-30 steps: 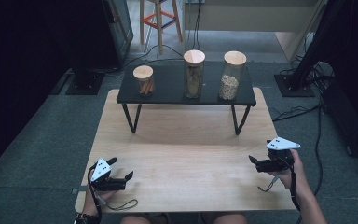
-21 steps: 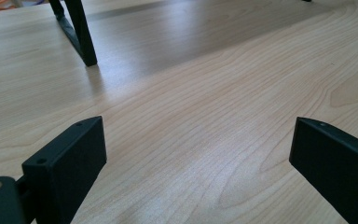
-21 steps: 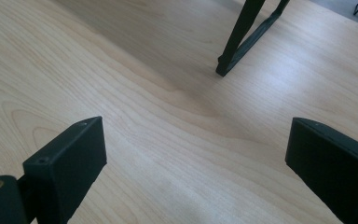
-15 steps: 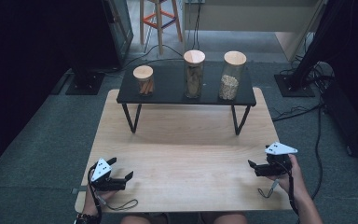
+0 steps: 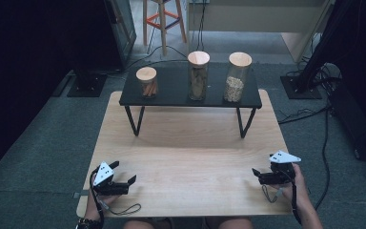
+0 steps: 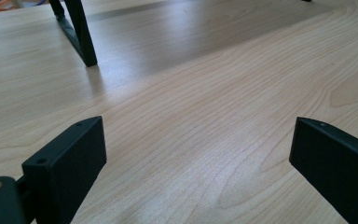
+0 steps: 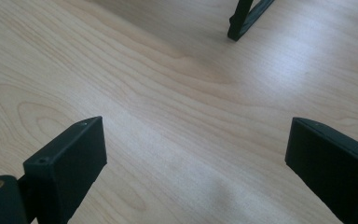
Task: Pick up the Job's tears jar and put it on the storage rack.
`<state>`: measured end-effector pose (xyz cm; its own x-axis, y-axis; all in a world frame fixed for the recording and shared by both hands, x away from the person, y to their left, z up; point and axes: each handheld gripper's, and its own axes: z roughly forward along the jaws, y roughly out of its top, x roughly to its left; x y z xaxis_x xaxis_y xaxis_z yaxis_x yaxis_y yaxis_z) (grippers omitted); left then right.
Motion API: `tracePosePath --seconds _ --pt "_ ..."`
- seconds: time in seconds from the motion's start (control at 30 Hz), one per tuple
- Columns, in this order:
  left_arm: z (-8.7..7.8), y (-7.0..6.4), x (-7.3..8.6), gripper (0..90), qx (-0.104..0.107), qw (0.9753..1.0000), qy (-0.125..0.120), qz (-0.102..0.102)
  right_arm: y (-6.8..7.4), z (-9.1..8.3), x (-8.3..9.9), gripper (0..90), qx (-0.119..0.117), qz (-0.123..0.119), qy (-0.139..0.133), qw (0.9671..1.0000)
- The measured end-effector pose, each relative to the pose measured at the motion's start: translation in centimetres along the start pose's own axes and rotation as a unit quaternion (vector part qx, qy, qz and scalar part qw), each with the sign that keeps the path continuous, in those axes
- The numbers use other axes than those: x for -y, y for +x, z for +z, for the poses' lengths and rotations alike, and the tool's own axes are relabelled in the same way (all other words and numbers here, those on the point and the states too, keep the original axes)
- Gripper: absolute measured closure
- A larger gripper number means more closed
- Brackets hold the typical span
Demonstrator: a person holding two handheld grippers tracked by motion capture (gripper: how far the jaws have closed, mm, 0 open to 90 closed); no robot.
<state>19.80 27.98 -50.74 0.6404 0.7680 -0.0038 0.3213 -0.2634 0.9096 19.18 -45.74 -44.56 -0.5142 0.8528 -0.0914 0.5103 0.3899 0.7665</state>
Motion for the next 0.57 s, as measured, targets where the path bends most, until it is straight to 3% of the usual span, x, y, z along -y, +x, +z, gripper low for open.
tracePosePath --seconds 0.57 --pt "0.0 0.0 -0.1 3.9 -0.001 1.0 0.002 0.0 0.0 1.2 1.2 4.9 -0.005 0.008 0.02 0.9998"
